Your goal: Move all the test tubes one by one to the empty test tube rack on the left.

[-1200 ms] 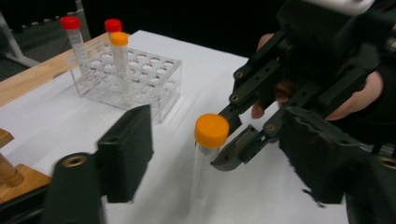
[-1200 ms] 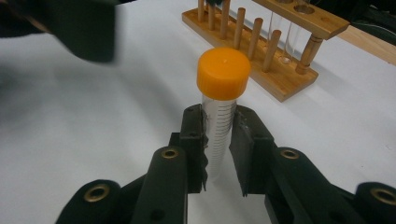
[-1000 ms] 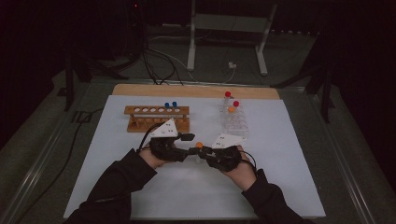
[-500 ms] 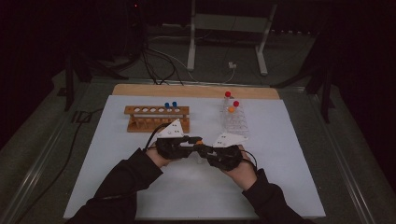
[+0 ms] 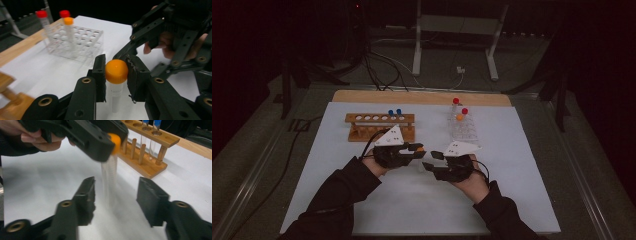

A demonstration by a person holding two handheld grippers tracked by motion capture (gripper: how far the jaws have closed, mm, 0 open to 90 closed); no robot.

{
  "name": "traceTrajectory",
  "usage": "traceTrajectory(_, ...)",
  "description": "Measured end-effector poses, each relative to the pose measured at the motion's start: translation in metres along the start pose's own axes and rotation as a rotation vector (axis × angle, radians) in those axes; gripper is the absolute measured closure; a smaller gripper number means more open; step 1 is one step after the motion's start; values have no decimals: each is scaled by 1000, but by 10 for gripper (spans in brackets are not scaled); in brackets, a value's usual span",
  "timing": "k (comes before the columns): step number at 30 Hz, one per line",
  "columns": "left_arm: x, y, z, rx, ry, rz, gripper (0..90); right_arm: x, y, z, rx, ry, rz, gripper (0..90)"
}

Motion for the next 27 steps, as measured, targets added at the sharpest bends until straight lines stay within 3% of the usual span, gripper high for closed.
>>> traceTrajectory(8,20,-4,27,-2,-92,6,718,-1,-1,1,-8,37,-32,164)
traceTrajectory(12,31,-5,39,-1,-137,13,718,-1,-2,1,-15,45,-50,83)
traceTrajectory(14,36,-6,44,2,-162,15,718,-1,-3,2,-18,25,-51,34)
traceTrajectory(17,46,-7,52,4,-197,19,718,0,-2,3,-21,2,-48,11)
traceTrajectory(27,76,-17,76,-24,-311,37,718,-4,-7,10,-68,2,-67,0)
Point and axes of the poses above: each handheld gripper's, and its own axes: z roughly backward along the jaws, y roughly out of its underside, x roughly to its left, the point moved 5 cm from there along -z, roughly forward along the jaws, and after that the axes turned 3 degrees about y, right-handed, at the moved point
